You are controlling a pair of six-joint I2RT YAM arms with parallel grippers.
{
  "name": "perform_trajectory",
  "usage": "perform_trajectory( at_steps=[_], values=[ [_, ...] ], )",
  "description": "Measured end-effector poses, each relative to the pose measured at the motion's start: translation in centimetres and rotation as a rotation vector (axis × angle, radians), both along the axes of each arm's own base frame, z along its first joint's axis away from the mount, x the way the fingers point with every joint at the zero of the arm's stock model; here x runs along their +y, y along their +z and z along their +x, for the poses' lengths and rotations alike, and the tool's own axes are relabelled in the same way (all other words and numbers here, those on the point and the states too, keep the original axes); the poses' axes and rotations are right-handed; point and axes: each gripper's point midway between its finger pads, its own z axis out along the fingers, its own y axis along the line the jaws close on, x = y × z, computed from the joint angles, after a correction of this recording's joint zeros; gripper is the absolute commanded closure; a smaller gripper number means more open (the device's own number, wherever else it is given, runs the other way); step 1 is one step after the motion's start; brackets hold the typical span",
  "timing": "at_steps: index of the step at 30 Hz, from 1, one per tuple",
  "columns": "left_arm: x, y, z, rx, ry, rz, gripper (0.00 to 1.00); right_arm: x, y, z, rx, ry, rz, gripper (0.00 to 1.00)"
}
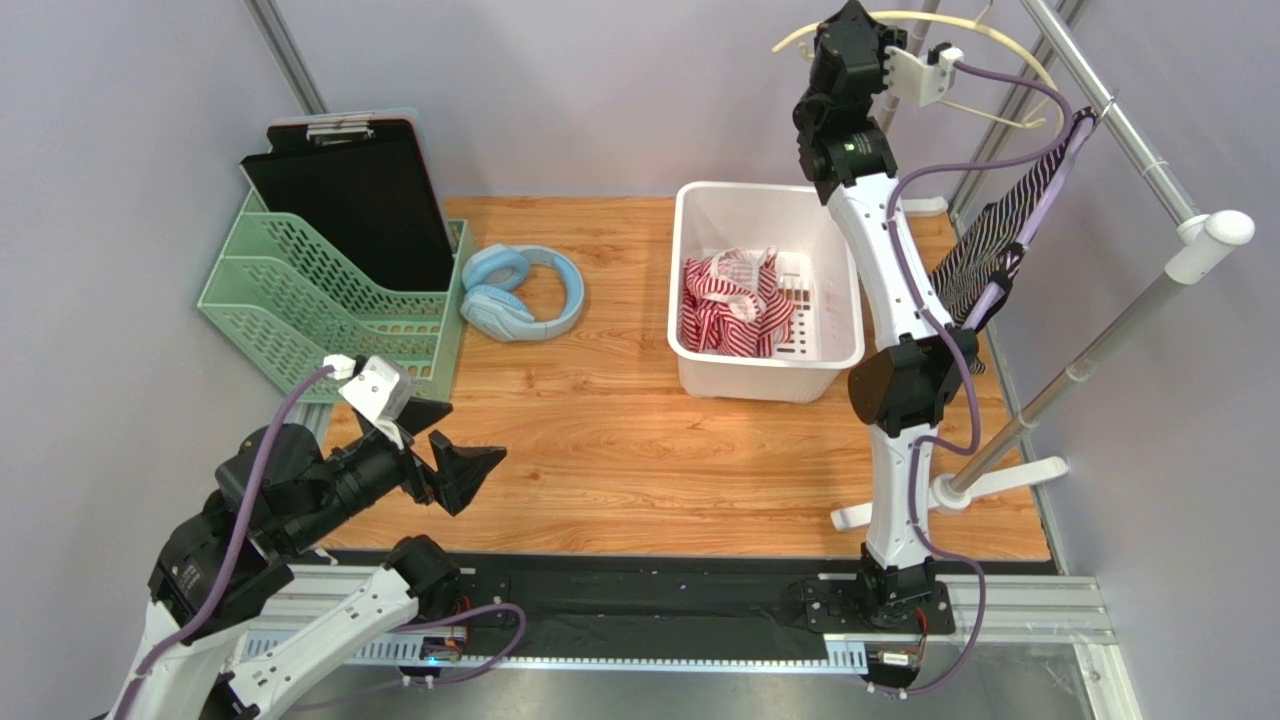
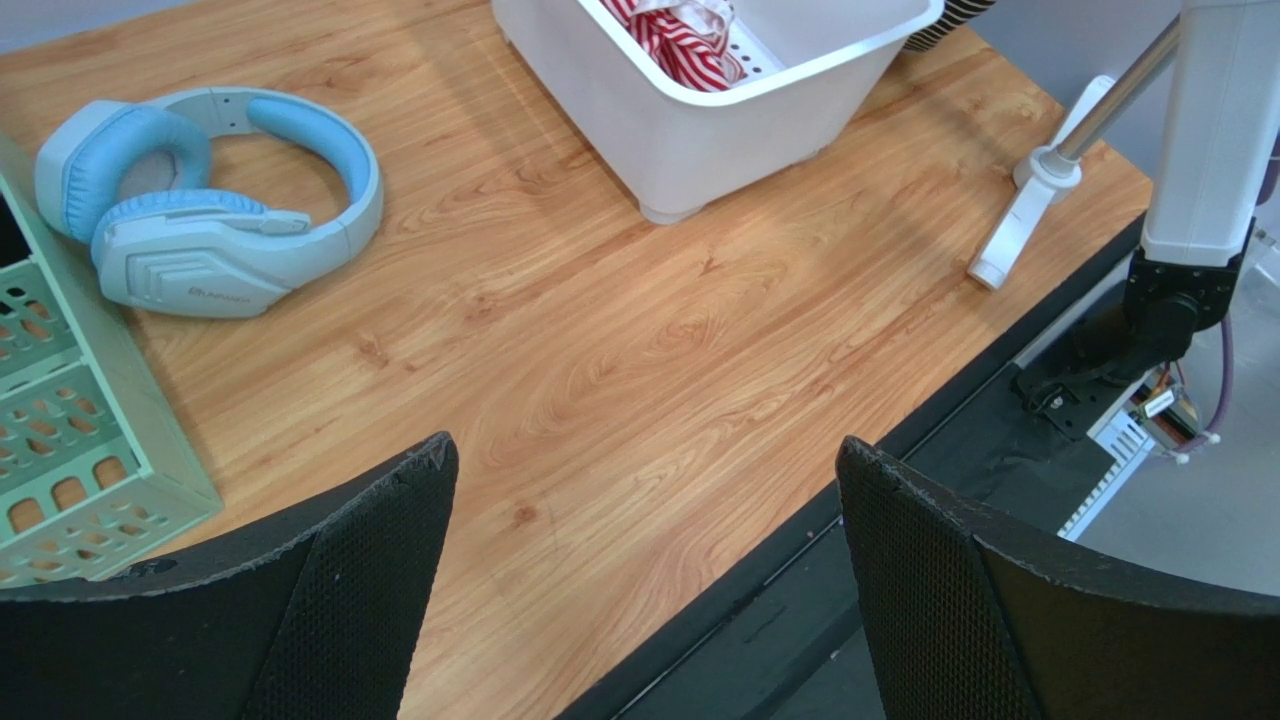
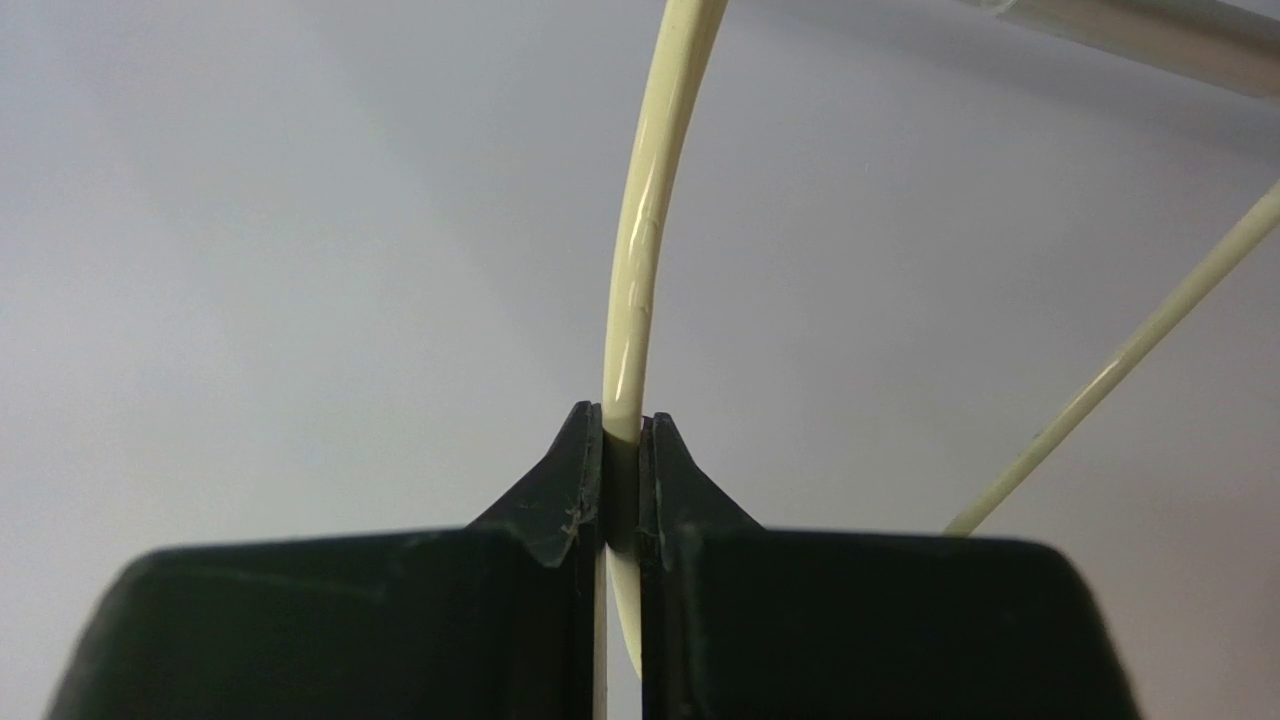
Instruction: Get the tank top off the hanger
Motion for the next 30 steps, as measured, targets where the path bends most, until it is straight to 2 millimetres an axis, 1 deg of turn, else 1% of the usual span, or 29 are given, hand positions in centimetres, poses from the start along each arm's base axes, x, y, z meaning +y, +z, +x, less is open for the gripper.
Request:
perform_trajectory(
  at_steps=[1,2,4,5,7,8,11,13,14,15,16,17,18,19,23,26,30],
  values=[
    [0.0,0.0,0.0,0.000,0.000,0.000,0.01,0.1,0.0,0.0,-0.001,0.006,0.005,1.00],
    [0.0,0.0,0.0,0.000,0.000,0.000,0.01,0.1,0.1,0.0,-0.005,0.010,0.009,0.98],
    [0.0,0.0,0.0,0.001,0.000,0.000,0.01,0.2,0.3,-0.1,-0.011,0.016,0.014,0.89],
    [0.0,0.0,0.0,0.001,0.000,0.000,0.01,0.2,0.4,-0.1,-0.014,0.019,0.016,0.78],
    [0.0,0.0,0.0,0.001,0.000,0.000,0.01,0.3,0.4,-0.2,-0.014,0.023,0.022,0.66],
    [0.0,0.0,0.0,0.001,0.000,-0.001,0.01,0.3,0.3,-0.2,-0.006,0.025,0.021,0.57],
    [0.1,0.0,-0.1,0.000,0.001,-0.006,0.01,0.4,-0.6,-0.3,0.040,0.028,0.008,0.43],
    [0.2,0.2,-0.3,-0.004,-0.001,-0.015,0.01,0.4,-1.4,-0.5,0.088,0.025,-0.009,0.37],
    [0.2,0.3,-0.5,-0.007,-0.004,-0.022,0.01,0.4,-1.9,-0.7,0.114,0.023,-0.019,0.32],
    [0.3,0.3,-0.7,-0.010,-0.007,-0.028,0.01,0.3,-2.3,-0.9,0.143,0.021,-0.029,0.28],
    [0.3,0.4,-0.8,-0.011,-0.011,-0.036,0.02,0.2,-2.7,-1.2,0.171,0.018,-0.040,0.22],
    [0.3,0.5,-1.0,-0.012,-0.013,-0.042,0.02,0.2,-3.1,-1.6,0.198,0.015,-0.053,0.11],
    [0.3,0.5,-1.1,-0.012,-0.017,-0.049,0.02,0.1,-3.3,-2.0,0.222,0.011,-0.065,0.04],
    [0.3,0.6,-1.3,-0.011,-0.020,-0.056,0.02,0.0,-3.6,-2.6,0.250,0.007,-0.082,0.00],
    [0.4,0.8,-2.0,-0.003,-0.032,-0.091,0.02,-0.5,-4.0,-5.5,0.349,-0.009,-0.146,0.00],
    [0.4,1.1,-2.7,0.003,-0.046,-0.131,0.03,-0.8,-3.6,-7.7,0.398,-0.011,-0.185,0.00],
    [0.5,1.5,-4.0,0.012,-0.071,-0.189,0.04,-0.6,-3.4,-10.9,0.479,-0.007,-0.284,0.00]
  ],
)
